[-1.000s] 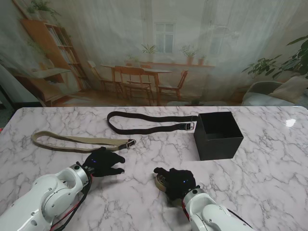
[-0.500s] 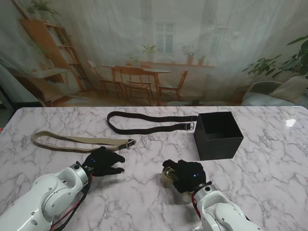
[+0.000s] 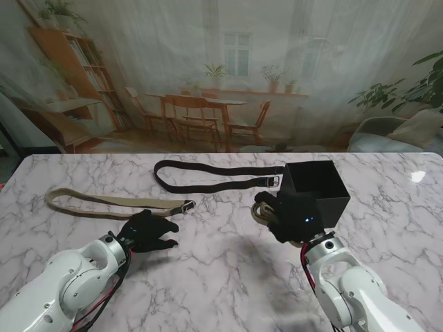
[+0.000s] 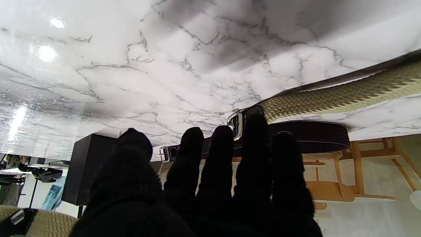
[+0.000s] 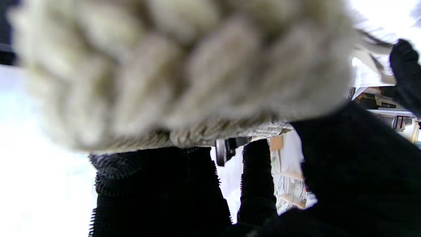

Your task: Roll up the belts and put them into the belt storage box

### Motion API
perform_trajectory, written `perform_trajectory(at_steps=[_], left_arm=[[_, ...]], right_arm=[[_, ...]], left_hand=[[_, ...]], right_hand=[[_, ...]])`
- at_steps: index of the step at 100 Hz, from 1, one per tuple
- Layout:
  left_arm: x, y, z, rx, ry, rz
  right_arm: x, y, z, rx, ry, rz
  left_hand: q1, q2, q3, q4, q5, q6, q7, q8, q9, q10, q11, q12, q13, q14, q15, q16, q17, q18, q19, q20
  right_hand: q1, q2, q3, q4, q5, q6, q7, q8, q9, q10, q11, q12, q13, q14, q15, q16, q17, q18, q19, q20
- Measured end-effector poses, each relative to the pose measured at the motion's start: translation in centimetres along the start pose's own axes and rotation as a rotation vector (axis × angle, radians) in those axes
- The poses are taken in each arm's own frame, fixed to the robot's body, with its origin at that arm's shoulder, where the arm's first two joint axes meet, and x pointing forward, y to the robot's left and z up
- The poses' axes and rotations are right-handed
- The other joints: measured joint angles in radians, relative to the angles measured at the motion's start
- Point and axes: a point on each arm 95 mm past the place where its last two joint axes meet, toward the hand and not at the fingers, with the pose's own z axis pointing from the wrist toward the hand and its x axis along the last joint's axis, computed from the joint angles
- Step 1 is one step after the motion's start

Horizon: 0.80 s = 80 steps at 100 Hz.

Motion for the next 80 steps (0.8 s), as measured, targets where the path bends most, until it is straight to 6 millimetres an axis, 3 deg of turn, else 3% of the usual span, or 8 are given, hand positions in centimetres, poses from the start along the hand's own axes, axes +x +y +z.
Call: perform_trajectory(at_steps=[19,38,58,80], left_arm=[[0.1,-0.1,0.2,0.0,0.001,-0.005],[0.0,-0.1,0.3,0.004,0.0,-0.007],[-0.1,-0.1,0.2,0.004,-0.007,-0.009],[0.0,-0.1,0.3,0.004,-0.007,-0.009]], right_arm=[[-3.7,2.9,1.5,-0.058,0.025,-0.084],[-7.8,4.9,4.7,-0.033,0.056,-0.254],[-11.6,4.7,7.5,0.064,0.061,-0.424],[-13.0,2.8,9.4,0.185,0.09,-0.52]], left_hand=[[0.0,0.0,0.0,0.0,0.0,0.0,0.0,0.0,0.0,0.0,0.0,0.0,0.0,0.0,0.0,0.0,0.0,0.0,0.0,0.0],[0.0,0.0,0.0,0.0,0.0,0.0,0.0,0.0,0.0,0.0,0.0,0.0,0.0,0.0,0.0,0.0,0.0,0.0,0.0,0.0],[0.0,0.0,0.0,0.0,0.0,0.0,0.0,0.0,0.0,0.0,0.0,0.0,0.0,0.0,0.0,0.0,0.0,0.0,0.0,0.0],[0.0,0.0,0.0,0.0,0.0,0.0,0.0,0.0,0.0,0.0,0.0,0.0,0.0,0.0,0.0,0.0,0.0,0.0,0.0,0.0]], right_hand=[[0.0,0.0,-0.005,-0.005,0.003,0.001,0.0,0.002,0.008,0.0,0.0,0.0,0.006,0.0,0.0,0.0,0.004,0.0,0.0,0.0],[0.0,0.0,-0.007,-0.005,0.003,0.004,0.0,0.016,0.01,0.0,0.0,0.0,0.007,-0.001,0.0,0.0,0.005,0.0,0.0,0.0],[0.0,0.0,-0.008,-0.005,0.003,0.005,0.001,0.026,0.01,0.0,0.0,0.0,0.007,-0.002,0.0,0.0,0.005,0.0,-0.001,0.0],[0.0,0.0,-0.009,-0.006,0.003,0.005,0.001,0.027,0.01,0.0,0.0,0.0,0.007,-0.004,0.0,0.006,0.005,-0.001,-0.005,0.0]])
